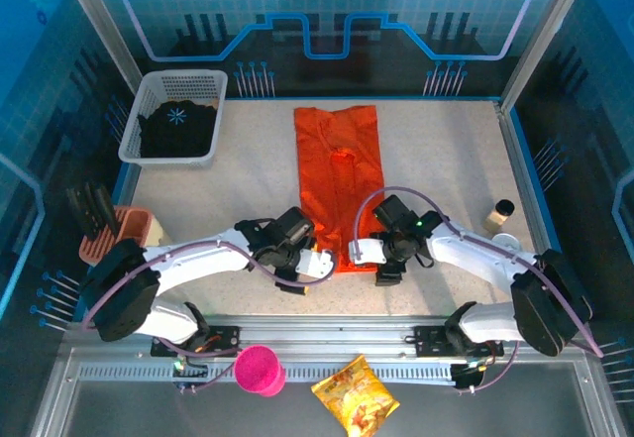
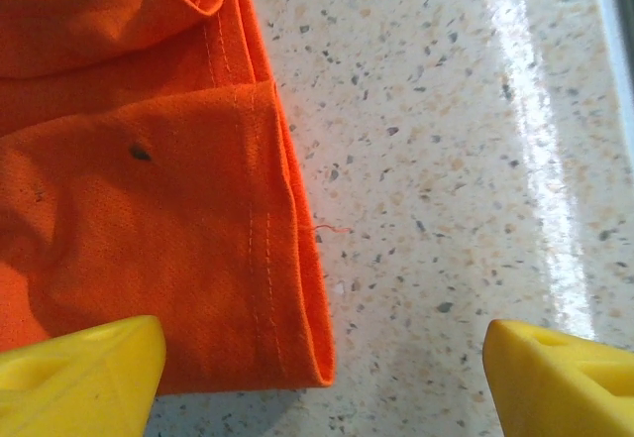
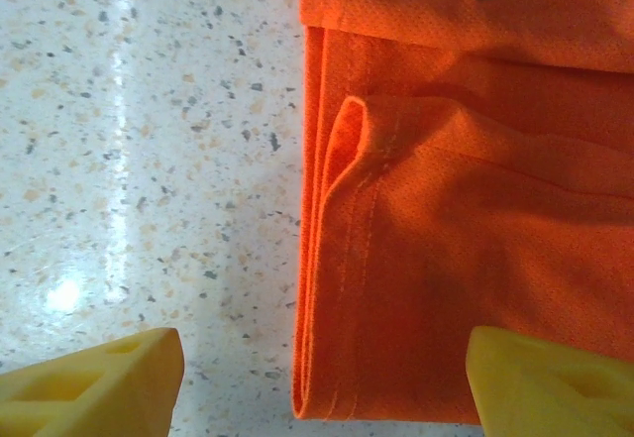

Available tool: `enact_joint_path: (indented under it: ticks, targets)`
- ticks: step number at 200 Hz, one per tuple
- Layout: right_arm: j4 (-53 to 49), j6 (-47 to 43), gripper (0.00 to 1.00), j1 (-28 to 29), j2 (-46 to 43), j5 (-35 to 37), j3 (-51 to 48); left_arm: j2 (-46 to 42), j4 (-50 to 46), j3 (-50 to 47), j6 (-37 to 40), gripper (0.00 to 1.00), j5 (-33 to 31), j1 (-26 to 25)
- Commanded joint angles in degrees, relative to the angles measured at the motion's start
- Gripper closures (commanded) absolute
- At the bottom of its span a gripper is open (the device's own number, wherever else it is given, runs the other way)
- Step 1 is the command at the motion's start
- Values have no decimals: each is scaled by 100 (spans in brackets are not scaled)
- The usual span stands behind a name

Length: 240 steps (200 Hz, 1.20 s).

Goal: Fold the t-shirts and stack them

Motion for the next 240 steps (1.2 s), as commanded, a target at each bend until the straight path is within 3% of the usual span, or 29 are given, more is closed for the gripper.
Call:
enact_joint_path:
  ticks: [1, 81, 114, 150, 181, 198, 201, 240]
  targets:
    - [28, 9, 24, 64, 144, 159, 39, 320, 100, 117, 136, 16, -152, -53]
    - [-99, 0, 31, 77, 833, 552, 163, 899, 771, 109, 198, 20, -550, -5]
    - [126, 100, 40, 74, 1188, 750, 187, 1280, 665, 332, 138, 41, -656, 19]
    - [383, 194, 54, 72, 1356, 826, 180, 1549, 472, 522, 66, 71, -736, 56]
    - [429, 237, 78, 69, 1383, 892, 207, 1512, 368, 530, 59, 89, -773, 49]
    - [312, 257, 96, 72, 1355, 888, 253, 1421, 262, 545, 9, 100, -778, 56]
    - [284, 261, 100, 71, 1343, 888, 260, 1396, 244, 542, -8, 100, -777, 56]
    - [-174, 214, 100, 125, 826, 849, 284, 817, -109, 453, -302, 100, -743, -32]
